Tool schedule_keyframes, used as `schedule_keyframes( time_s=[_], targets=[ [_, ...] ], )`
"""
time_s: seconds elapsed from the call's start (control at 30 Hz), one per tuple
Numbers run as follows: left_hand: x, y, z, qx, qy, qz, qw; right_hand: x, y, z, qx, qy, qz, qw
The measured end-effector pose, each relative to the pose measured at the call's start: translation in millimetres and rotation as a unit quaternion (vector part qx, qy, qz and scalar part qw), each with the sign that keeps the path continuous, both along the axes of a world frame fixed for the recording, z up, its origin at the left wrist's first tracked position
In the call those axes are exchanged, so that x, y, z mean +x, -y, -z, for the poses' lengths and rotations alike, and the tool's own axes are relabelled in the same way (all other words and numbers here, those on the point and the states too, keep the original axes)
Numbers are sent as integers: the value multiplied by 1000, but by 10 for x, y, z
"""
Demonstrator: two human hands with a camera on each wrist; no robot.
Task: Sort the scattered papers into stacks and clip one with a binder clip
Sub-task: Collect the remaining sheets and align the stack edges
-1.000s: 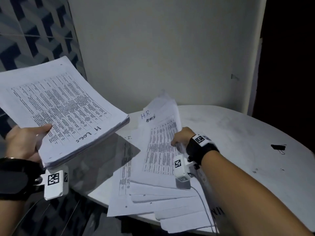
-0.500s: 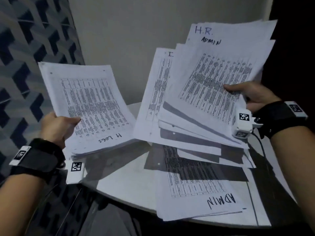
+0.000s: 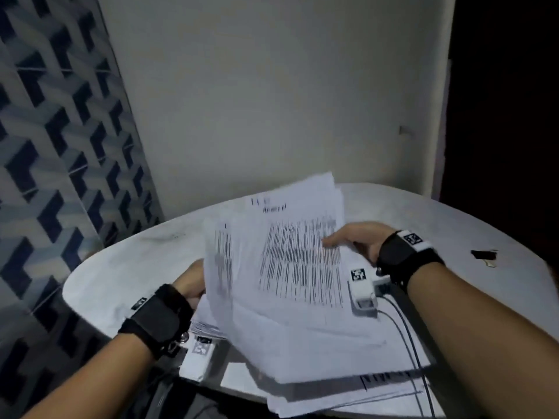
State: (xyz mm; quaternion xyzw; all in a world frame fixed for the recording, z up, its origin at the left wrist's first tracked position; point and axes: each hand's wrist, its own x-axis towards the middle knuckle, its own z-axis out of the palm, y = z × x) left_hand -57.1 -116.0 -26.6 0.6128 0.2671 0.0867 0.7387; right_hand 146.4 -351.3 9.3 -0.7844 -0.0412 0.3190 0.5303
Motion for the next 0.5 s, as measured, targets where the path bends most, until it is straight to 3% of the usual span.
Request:
schedule_keyframes(
  time_s=[0.1,0.17,0.3,0.4,0.5],
  targets=[
    [31,-189,204,-76,-72,56,993,-74,121,201,-57,-34,-5,998],
    [59,-257,243,-129,-65,49,988,41,172,346,-60,-1,58,997],
    [64,-377,265,-218,-35,9,975,234,129,576,-26,44,103,993],
    [25,-421,248,-197,-55,28,978,237,58,601,-13,43,104,994],
    [41,-422,282,-96,-101,30,990,161,-28,553,-54,64,52,995]
  ],
)
